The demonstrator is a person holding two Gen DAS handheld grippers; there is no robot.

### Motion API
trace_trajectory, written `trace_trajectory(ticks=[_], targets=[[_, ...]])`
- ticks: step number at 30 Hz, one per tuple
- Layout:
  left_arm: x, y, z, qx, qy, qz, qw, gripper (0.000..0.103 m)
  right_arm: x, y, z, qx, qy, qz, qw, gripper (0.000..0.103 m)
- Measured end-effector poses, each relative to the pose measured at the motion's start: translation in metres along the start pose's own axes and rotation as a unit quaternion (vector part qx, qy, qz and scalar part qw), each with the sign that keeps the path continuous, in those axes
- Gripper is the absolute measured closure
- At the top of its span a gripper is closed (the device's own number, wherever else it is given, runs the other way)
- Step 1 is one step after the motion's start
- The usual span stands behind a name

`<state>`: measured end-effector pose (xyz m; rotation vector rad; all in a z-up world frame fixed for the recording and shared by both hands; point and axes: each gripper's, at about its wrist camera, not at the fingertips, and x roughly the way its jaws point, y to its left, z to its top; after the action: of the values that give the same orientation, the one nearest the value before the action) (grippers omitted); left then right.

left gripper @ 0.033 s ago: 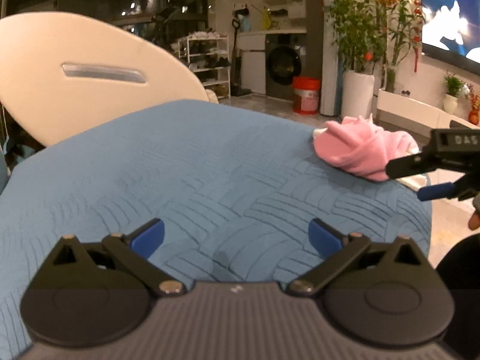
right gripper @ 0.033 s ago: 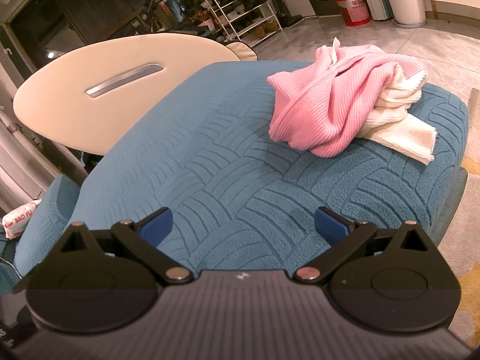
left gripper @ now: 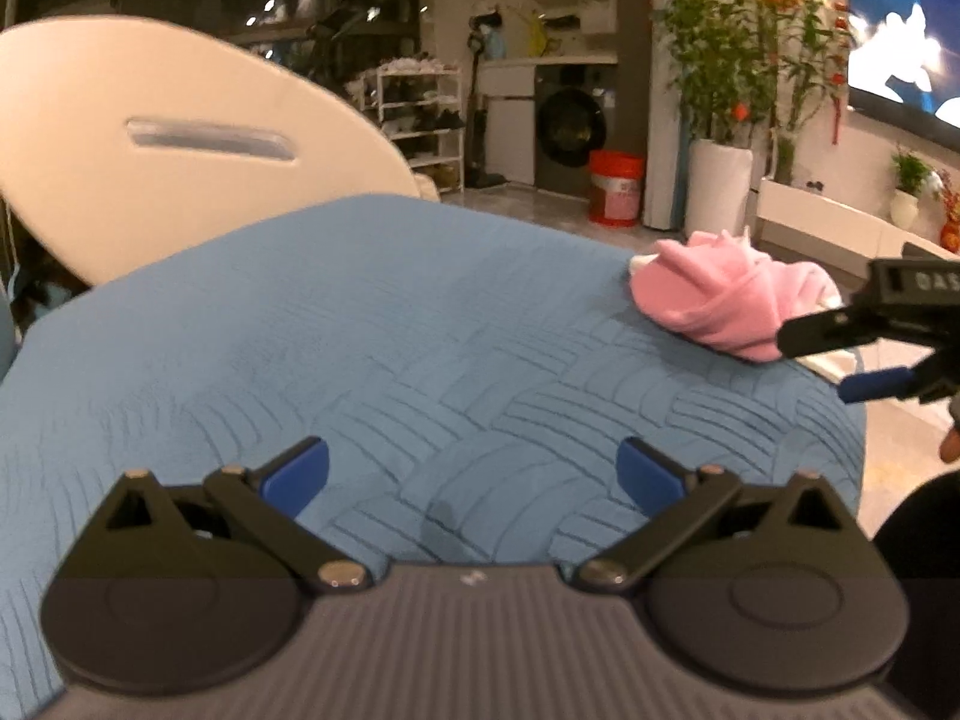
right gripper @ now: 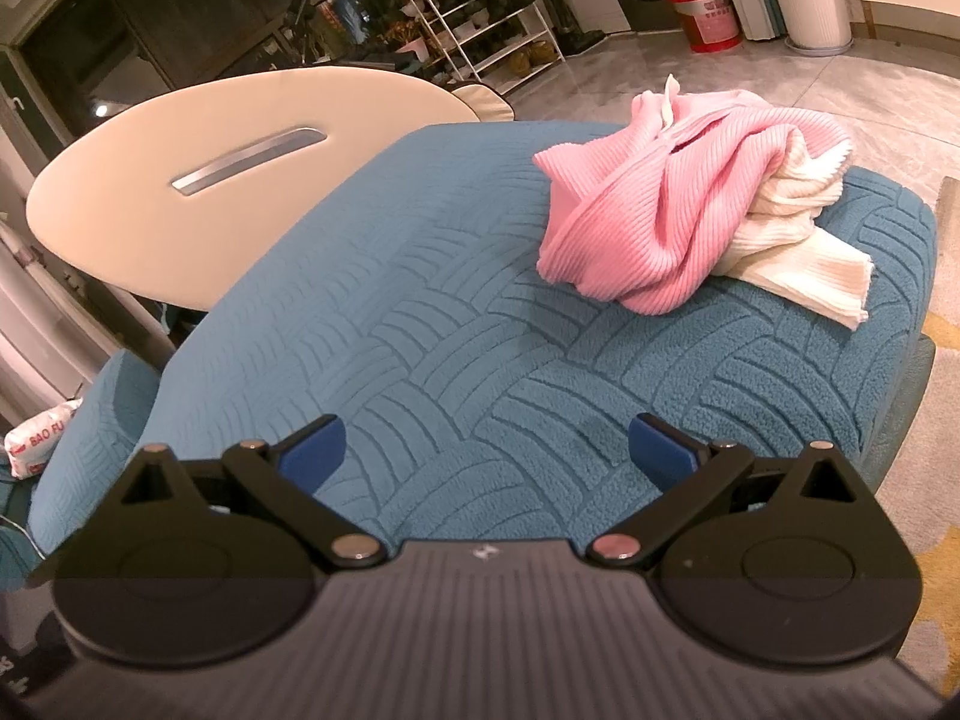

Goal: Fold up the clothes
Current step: 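Move both grippers toward the pink and white garments on the bed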

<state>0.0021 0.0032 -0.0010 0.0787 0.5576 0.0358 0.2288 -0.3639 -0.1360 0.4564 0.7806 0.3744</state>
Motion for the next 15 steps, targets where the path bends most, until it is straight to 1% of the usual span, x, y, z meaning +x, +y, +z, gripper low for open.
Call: trace_trajectory(ticks=[5, 11, 15], targets=[[0.010, 0.013, 0.000, -0.029, 0.037, 0.007, 0.9989, 0.000, 0.002, 0.000, 0.001, 0.001, 0.002, 0.000, 1.000, 0.000], [0.022, 0.028, 0.000, -0.063, 0.082, 0.015, 0.9946, 0.000, 0.002, 0.000, 0.001, 0.000, 0.004, 0.000, 1.000, 0.000], [0.041, 0.033, 0.001, -0.055, 0.097, 0.019, 0.9935, 0.000, 0.003, 0.003, 0.000, -0.003, 0.005, -0.001, 1.000, 0.000]])
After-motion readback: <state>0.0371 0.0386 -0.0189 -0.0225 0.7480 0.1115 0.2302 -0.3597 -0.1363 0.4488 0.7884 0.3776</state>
